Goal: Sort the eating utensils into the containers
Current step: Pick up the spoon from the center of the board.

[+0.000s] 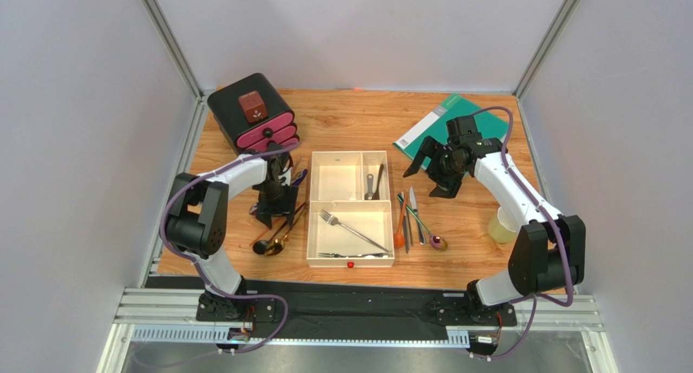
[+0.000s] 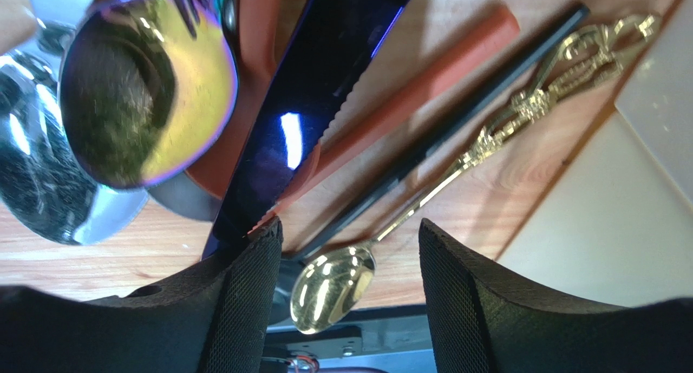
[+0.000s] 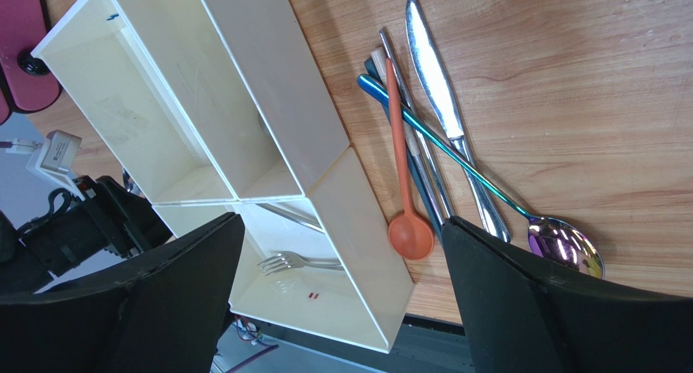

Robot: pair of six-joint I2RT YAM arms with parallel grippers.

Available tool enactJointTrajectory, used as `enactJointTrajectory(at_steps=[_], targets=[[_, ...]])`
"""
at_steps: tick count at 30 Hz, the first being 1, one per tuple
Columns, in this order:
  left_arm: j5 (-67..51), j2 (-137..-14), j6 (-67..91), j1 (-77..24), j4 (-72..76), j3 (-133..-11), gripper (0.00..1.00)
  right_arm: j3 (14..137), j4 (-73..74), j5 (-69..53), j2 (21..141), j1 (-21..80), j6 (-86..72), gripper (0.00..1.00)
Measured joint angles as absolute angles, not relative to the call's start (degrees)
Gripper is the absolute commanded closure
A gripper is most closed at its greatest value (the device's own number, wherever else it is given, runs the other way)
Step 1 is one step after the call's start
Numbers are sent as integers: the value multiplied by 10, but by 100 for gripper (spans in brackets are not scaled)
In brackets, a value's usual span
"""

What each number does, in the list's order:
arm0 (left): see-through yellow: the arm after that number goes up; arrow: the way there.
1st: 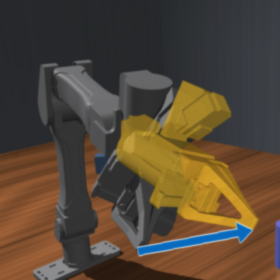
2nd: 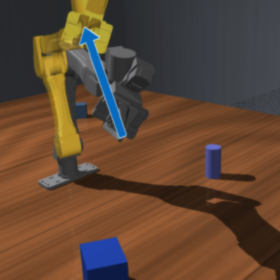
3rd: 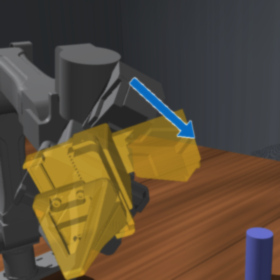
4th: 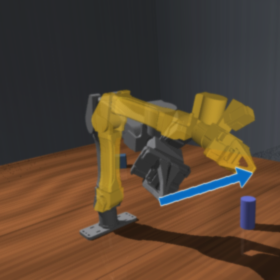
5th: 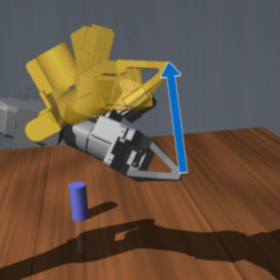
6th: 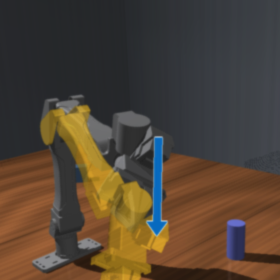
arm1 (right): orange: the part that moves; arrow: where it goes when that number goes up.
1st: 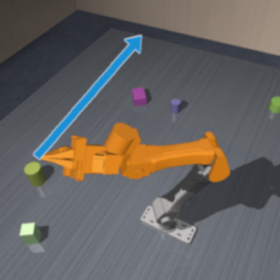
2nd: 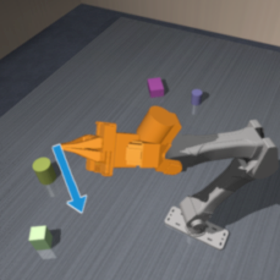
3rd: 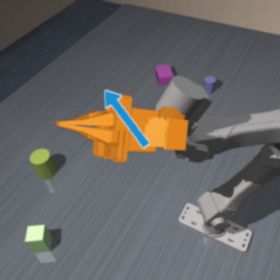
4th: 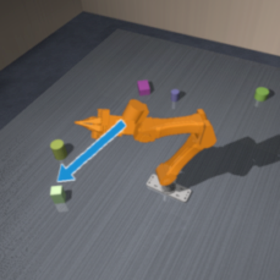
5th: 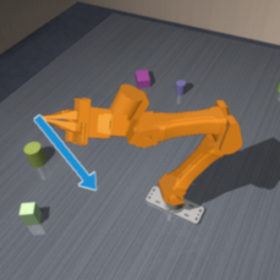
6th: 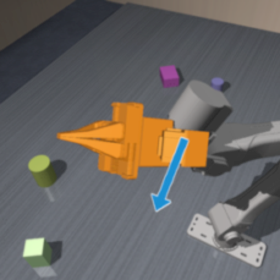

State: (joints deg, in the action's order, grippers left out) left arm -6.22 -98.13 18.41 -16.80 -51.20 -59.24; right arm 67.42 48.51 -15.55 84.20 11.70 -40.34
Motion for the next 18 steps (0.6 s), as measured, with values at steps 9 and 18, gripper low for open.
enactJointTrajectory(at_steps=[9,18], targets=[[-39,-1001,177,-169,-512,-602,41,663,481,-156,819,117,-405,0],[-39,-1010,172,-169,-512,-604,57,663,480,-156,816,117,-407,0]])
